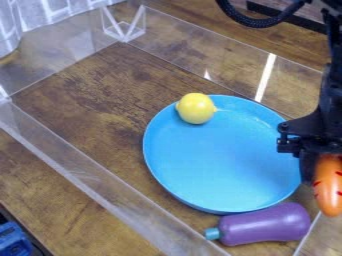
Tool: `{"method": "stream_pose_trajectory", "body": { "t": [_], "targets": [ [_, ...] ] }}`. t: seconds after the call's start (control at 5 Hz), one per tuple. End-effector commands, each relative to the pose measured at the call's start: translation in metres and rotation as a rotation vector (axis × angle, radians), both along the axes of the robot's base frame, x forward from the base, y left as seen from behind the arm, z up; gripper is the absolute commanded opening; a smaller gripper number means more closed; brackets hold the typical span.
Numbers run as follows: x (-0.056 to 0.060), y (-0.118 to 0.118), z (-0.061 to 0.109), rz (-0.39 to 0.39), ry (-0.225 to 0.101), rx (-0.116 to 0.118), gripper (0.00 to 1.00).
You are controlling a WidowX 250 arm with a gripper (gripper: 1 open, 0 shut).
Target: Move the carrot to the left side
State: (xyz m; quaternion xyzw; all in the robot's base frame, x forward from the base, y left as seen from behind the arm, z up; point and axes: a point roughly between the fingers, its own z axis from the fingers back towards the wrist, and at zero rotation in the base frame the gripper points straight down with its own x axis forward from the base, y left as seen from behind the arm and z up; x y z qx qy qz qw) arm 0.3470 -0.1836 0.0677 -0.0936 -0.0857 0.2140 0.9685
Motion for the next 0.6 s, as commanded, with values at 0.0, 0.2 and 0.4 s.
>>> {"method": "stream_pose_trajectory", "body": {
  "t": [0.0,0.2,0.4],
  "targets": [
    [0.008,0.037,0.031,-0.023,-0.071,0.009,0.00],
    [0.000,0.073,0.035,-0.059,-0.056,0.028,0.00],
    [0.000,0.092,0.037,-0.116,-0.052,0.041,0.00]
  ]
}}
